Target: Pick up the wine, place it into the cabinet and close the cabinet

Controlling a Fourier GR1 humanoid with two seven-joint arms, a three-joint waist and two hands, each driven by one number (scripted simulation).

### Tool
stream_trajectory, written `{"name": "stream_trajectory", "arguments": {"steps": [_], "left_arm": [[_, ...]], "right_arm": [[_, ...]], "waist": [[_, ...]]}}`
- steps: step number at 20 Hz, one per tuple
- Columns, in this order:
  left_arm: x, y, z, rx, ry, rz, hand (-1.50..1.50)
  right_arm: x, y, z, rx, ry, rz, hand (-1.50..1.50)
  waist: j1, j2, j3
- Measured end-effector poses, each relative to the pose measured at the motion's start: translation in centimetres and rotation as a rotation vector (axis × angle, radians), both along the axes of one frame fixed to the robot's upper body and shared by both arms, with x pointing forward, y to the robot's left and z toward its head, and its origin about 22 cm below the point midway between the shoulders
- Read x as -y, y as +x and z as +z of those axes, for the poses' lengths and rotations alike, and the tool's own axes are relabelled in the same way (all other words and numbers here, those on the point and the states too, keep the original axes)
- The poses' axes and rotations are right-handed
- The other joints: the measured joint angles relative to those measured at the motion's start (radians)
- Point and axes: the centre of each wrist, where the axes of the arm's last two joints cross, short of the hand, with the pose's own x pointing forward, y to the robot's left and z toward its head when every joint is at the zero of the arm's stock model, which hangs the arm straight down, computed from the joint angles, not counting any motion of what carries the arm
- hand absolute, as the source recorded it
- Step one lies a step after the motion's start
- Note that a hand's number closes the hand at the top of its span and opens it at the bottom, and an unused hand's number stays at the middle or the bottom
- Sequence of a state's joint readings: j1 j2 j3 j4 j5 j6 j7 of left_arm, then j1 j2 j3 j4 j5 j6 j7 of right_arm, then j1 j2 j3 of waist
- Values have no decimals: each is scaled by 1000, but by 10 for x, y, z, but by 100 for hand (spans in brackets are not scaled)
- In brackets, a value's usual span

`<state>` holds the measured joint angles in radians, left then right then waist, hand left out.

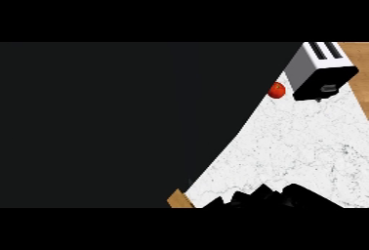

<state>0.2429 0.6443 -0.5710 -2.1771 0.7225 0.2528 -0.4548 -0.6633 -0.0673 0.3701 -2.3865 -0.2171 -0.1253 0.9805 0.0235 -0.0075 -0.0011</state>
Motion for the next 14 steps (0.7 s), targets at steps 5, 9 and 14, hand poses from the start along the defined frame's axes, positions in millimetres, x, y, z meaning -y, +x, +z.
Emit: {"name": "stream_trajectory", "arguments": {"steps": [5, 9, 14], "left_arm": [[-47, 1, 7, 23, 8, 39, 150], [-77, 3, 13, 35, 10, 31, 150], [-105, 2, 19, 38, 8, 0, 150]], "right_arm": [[-32, -5, 1, 10, -53, 85, 150], [-69, 3, 3, 23, -88, 91, 150], [-111, 26, 7, 60, -103, 11, 150]], "waist": [[4, -1, -2], [12, 0, -2], [23, 3, -2]]}}
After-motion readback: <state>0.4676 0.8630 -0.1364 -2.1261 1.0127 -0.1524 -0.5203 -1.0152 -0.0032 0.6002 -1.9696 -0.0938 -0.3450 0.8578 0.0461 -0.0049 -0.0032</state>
